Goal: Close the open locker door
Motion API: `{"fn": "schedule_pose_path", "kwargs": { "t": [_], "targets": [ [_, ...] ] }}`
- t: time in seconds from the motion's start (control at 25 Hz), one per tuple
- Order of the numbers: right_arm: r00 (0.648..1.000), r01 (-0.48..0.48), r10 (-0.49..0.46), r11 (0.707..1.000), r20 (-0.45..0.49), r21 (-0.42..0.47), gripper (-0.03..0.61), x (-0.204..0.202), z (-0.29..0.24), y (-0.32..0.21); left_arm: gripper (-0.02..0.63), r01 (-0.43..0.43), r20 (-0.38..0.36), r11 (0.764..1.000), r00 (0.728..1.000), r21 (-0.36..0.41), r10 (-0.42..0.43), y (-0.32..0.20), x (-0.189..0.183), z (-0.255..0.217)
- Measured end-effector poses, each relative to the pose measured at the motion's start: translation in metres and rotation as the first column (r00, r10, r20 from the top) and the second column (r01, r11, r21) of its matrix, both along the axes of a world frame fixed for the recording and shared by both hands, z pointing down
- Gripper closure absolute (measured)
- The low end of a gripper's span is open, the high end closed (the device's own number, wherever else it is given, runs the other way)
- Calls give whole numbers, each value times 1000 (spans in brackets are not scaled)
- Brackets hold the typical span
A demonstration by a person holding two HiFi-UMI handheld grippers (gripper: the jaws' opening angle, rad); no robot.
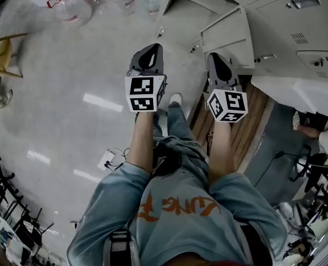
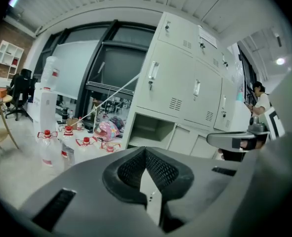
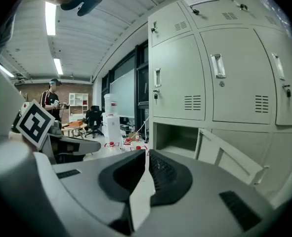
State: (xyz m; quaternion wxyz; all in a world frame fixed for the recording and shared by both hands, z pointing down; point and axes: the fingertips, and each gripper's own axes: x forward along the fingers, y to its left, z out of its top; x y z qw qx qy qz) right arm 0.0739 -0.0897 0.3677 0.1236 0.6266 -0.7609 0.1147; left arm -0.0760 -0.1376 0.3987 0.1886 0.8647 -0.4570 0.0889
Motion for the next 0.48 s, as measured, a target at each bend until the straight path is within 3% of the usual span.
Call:
{"fn": "schedule_pose_path", "kwargs": {
  "t": [0.32,0.48],
  "targets": [
    [996,-51,52,999,68,-18,538,63,40,24,595,-138,63,989,988,-55,141,22,94,37],
    [986,-117,122,992,115,-50,538,98,67,50,595,-214,129,972,966,-99,226,43,132,66]
  ]
}}
